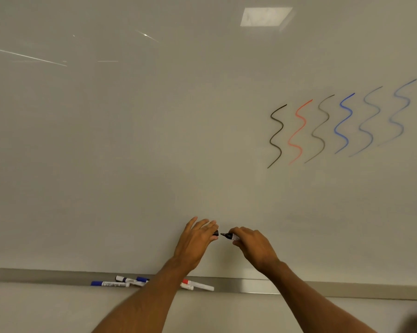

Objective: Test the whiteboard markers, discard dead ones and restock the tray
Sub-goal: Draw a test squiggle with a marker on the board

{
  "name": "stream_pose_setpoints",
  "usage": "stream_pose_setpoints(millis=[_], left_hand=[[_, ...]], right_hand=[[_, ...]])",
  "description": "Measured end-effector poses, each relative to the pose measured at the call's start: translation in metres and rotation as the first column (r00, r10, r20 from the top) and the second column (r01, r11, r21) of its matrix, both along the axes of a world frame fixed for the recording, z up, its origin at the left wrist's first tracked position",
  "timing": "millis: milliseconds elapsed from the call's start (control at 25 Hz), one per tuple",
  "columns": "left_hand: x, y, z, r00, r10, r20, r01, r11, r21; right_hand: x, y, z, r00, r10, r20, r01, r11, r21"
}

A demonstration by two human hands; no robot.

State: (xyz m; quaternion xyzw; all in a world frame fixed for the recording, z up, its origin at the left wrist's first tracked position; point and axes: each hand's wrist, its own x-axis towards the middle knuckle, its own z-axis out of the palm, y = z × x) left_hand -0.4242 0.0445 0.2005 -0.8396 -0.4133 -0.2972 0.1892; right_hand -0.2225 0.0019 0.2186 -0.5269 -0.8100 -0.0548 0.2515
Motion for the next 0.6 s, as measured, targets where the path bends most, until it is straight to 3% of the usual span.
stream_pose_setpoints(millis=[200,360,600], left_hand=[[-0.002,-0.008,-0.015,0.997,-0.049,-0.052,0.043,0.993,-0.108],[0.000,-0.008,-0.020,1.000,-0.017,-0.023,0.009,0.948,-0.319],[0.010,-0.004,-0.026,1.000,0.012,-0.002,-0.012,0.924,-0.383]], right_hand=[[-0.015,-0.006,-0.009,0.993,0.083,0.087,-0.085,0.996,0.024],[-0.021,-0.005,-0.014,0.994,0.107,0.010,-0.107,0.994,-0.027],[-0.021,0.008,-0.025,0.992,0.095,-0.077,-0.104,0.989,-0.108]])
